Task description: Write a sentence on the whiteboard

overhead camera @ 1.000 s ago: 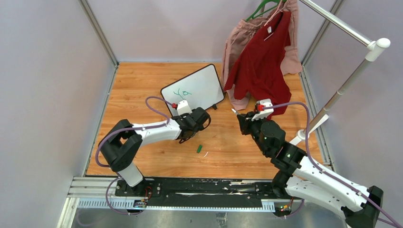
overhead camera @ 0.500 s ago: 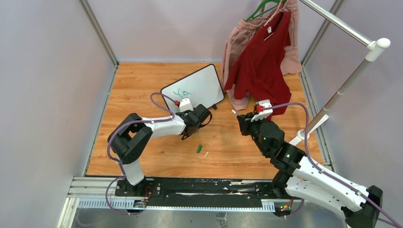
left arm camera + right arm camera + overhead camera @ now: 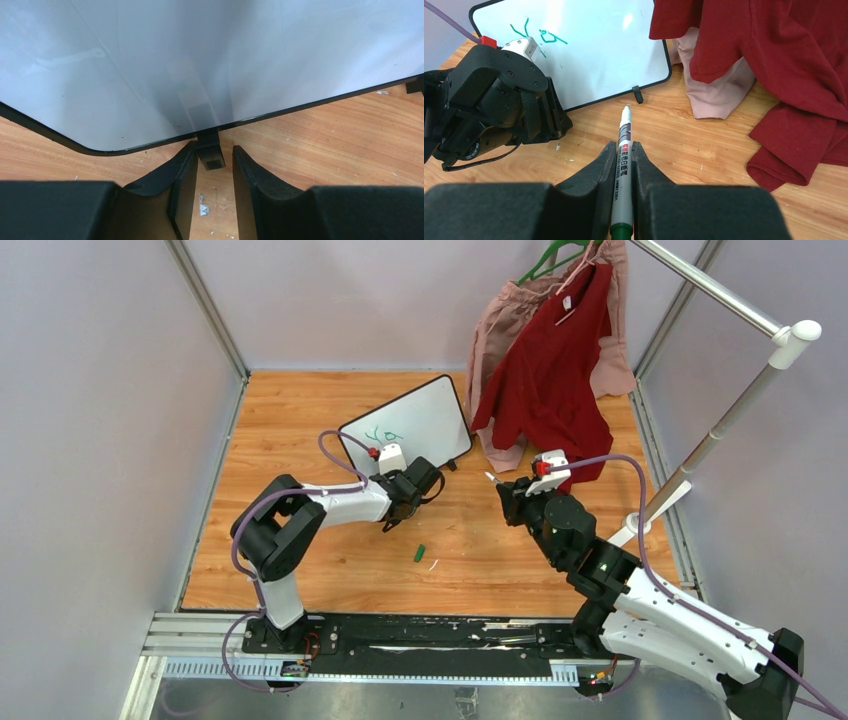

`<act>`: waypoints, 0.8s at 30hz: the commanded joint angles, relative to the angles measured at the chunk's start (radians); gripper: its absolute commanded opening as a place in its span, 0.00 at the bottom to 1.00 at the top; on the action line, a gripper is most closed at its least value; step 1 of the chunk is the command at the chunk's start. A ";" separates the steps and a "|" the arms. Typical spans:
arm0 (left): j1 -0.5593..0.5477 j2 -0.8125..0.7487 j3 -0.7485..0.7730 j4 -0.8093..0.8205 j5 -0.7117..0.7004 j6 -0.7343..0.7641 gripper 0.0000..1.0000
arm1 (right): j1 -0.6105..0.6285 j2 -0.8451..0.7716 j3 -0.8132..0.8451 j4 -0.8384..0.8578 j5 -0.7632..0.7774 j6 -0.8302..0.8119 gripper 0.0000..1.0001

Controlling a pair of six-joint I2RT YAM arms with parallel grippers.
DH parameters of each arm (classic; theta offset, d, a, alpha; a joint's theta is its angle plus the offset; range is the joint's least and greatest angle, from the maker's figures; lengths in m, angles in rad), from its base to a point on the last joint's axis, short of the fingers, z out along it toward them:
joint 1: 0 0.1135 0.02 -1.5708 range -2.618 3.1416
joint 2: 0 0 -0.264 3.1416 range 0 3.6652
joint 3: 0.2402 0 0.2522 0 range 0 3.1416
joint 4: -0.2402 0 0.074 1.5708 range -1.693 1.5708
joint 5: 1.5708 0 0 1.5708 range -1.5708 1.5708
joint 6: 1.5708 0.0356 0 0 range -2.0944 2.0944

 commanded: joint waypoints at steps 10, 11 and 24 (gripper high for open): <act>0.024 0.027 -0.031 0.072 -0.060 0.052 0.24 | 0.008 0.004 -0.022 0.035 -0.009 -0.013 0.00; 0.024 0.024 -0.032 0.071 -0.058 0.054 0.21 | 0.009 0.004 -0.023 0.035 -0.010 -0.013 0.00; -0.001 -0.098 -0.178 0.081 -0.014 0.058 0.00 | 0.010 0.021 -0.032 0.038 -0.025 0.003 0.00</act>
